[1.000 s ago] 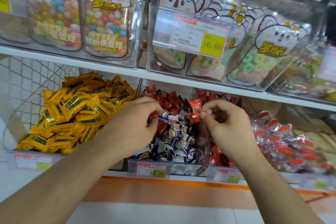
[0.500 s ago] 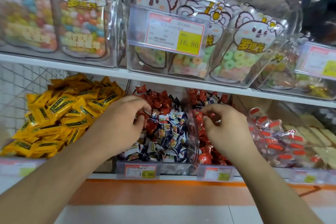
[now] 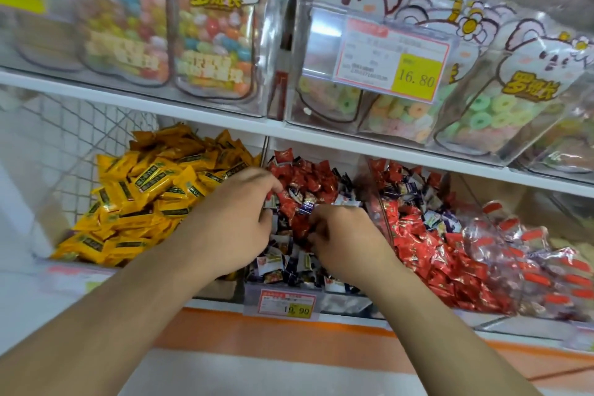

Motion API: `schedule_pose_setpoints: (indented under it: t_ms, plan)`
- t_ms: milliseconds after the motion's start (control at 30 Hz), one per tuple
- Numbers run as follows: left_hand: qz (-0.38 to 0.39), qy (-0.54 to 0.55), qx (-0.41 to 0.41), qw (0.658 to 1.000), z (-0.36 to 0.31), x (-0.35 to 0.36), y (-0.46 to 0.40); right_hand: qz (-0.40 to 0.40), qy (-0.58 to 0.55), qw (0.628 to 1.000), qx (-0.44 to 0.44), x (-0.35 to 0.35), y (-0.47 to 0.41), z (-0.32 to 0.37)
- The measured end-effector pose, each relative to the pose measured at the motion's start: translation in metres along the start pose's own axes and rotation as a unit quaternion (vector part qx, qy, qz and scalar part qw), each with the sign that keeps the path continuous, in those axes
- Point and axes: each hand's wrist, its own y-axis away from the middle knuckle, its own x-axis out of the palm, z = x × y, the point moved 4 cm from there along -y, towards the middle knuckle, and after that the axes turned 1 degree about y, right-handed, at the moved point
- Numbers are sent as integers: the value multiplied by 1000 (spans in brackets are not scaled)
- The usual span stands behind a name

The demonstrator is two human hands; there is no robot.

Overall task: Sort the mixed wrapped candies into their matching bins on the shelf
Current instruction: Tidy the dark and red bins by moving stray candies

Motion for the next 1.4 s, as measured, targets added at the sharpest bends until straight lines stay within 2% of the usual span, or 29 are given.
schedule_pose_setpoints:
  t_ms: [133,233,533,800,1000,1133,1233,1300,1400]
  plan:
    - [4,12,2,1000,3,0,-2,-42,9,999,0,3,-4,-4]
    - [4,15,3,1000,4,0,-3,-41,19,999,-17,9,-9,0]
    - [11,13,9,1000,6,1,-2,-65,3,998,12,18,-18,-5]
    - [14,13,-2,1000,2,0,-4,-137,-83,987,-6,-24,6,3]
    - [13,-1,0,1000,-3,1,-4,-215,-135,966,46,-65,49,-25]
    - [21,11,-6,1000,-1,1,-5,-275,-86,951,113,-79,65,-67]
    - [25,2,-2,1000,1,2,-5,-271,-43,951,142,-78,68,-82]
    - [23,0,0,1000,1,2,-5,-276,-30,953,123,-77,66,-76]
    - [22,-1,6,1000,2,3,-4,-263,-32,963,49,-72,58,-47]
